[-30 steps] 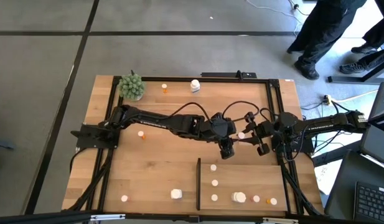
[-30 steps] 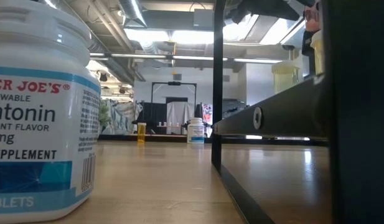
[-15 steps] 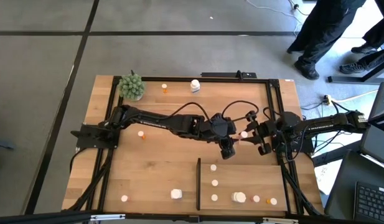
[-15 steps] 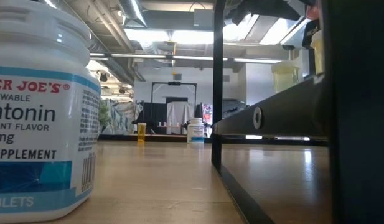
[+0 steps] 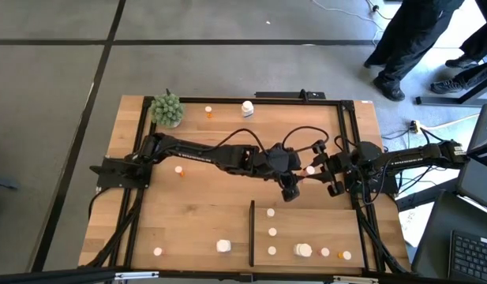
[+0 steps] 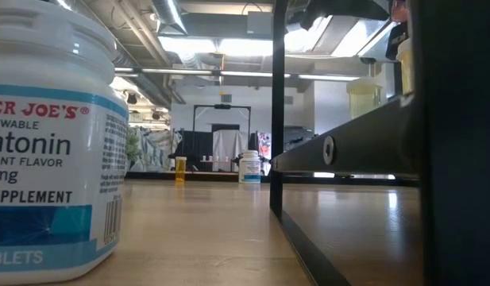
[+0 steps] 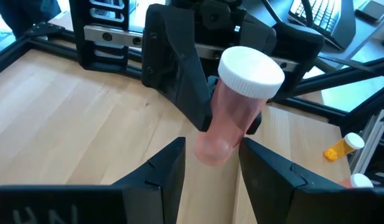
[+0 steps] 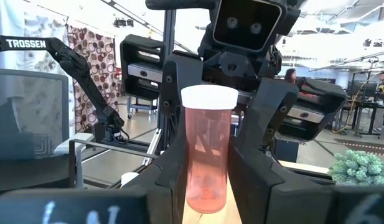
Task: Pick and place medicine bottles onto shelf by color
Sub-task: Put the top pink pill bottle on the shelf aligned with the other pink pill bottle
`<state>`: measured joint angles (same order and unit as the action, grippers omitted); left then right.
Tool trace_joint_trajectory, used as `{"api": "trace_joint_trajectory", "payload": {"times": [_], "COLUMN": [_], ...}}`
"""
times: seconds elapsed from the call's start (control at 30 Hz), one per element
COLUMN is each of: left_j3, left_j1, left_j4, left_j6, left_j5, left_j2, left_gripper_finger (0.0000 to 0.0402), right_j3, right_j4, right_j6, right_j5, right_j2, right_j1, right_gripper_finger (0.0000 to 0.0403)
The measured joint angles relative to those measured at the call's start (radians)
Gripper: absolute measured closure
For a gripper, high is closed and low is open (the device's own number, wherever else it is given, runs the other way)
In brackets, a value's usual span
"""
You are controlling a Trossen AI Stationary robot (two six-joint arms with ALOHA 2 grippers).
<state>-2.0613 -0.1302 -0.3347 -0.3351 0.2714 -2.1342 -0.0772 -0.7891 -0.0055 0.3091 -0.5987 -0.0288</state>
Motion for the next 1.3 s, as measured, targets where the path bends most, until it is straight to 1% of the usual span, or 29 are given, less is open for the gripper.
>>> {"api": "trace_joint_trajectory", "payload": {"times": [0.17,0.3,0.7,0.8,1.07,1.17,1.3], "left_j3": [0.0,0.0,0.0,0.0,0.0,0.0,0.0], "left_j1": [0.002,0.004,0.01,0.011,0.011,0.011,0.011], "left_j4": [0.0,0.013,0.032,0.034,0.035,0.035,0.035], "left_j6": [-0.006,-0.048,-0.021,-0.021,0.012,0.013,0.012], "left_j5": [-0.002,-0.008,-0.01,-0.012,-0.005,-0.004,-0.004], "left_j2": [-0.001,-0.019,-0.028,-0.028,-0.028,-0.028,-0.028], "left_gripper_finger": [0.0257,0.0257,0.026,0.0271,0.0325,0.0332,0.0332], "right_j3": [0.0,0.0,0.001,0.001,0.001,0.001,0.001], "right_j4": [0.002,0.007,0.002,0.002,0.005,0.005,0.005], "right_j6": [0.0,0.0,0.001,0.001,0.005,0.008,0.008], "right_j5": [-0.002,-0.005,-0.005,-0.009,-0.012,-0.012,-0.013], "right_j2": [0.0,-0.001,-0.001,-0.001,-0.001,-0.001,-0.001], "right_j1": [0.0,0.0,0.001,0.001,0.001,0.001,0.001], "right_gripper_finger": [0.03,0.03,0.03,0.03,0.03,0.03,0.03]}}
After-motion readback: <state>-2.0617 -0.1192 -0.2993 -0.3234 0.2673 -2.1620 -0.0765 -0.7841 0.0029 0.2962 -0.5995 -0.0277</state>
